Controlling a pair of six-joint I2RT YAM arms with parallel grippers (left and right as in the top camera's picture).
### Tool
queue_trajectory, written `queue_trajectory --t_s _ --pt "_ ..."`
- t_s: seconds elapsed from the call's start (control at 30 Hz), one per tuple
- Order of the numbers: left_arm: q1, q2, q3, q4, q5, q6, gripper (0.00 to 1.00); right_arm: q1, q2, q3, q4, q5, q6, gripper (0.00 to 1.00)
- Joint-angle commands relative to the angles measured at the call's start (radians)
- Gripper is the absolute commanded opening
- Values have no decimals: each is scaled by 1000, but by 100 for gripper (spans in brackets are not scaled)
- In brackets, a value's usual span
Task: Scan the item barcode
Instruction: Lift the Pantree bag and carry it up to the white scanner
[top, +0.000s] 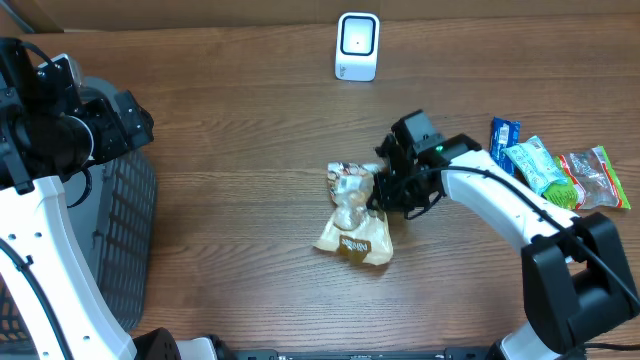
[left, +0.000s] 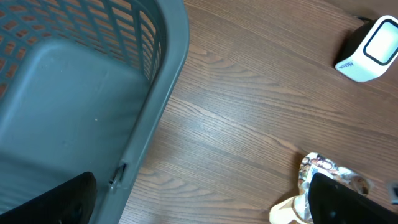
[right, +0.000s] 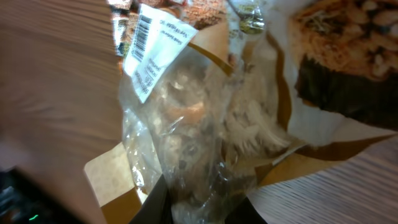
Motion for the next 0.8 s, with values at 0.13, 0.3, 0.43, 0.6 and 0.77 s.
queue_trajectory --t_s 0.13,0.3,0.43,0.6,0.77 --pt "-5 -11 17 1 8 -18 100 1 -130 80 -1 -130 -155 4" --pt "-5 -11 17 1 8 -18 100 1 -234 83 13 -126 -291 4" --pt "-5 -11 17 1 8 -18 100 1 -312 83 40 -89 -362 4" --pt "-5 -11 17 1 8 -18 100 1 -388 83 82 0 -362 4" --pt "-5 -11 17 1 8 -18 100 1 -414 83 93 12 -363 4"
